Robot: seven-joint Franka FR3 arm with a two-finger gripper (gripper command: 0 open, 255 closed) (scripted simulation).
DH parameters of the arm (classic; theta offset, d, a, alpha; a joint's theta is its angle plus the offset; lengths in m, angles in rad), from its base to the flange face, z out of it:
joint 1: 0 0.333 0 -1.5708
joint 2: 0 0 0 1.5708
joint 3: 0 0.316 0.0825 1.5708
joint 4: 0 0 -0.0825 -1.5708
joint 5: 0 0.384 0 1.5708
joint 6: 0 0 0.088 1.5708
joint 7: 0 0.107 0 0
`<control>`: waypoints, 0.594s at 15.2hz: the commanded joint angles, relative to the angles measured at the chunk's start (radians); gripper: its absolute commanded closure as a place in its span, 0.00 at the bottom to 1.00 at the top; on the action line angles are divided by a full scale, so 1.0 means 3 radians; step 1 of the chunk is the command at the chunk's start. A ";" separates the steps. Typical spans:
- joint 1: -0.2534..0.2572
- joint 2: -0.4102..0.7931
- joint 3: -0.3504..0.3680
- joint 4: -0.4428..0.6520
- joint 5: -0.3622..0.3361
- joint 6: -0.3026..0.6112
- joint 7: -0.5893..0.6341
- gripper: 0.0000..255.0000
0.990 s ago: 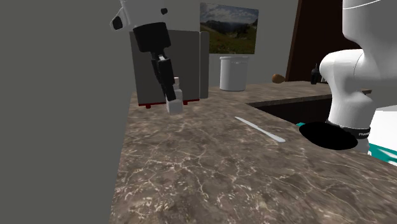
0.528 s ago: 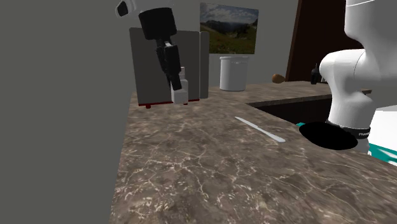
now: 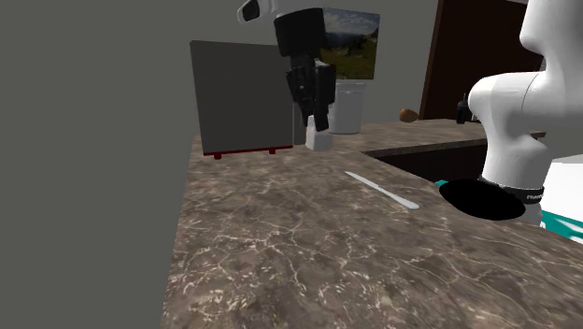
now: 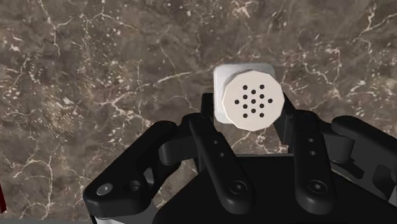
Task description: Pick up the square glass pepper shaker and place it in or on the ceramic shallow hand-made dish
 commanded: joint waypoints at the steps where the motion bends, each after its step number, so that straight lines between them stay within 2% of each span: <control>1: 0.0030 -0.0237 0.0026 -0.0270 -0.0035 0.0036 0.0073 1.00; 9: 0.0112 -0.1272 0.0203 -0.1321 -0.0103 0.0050 0.0397 1.00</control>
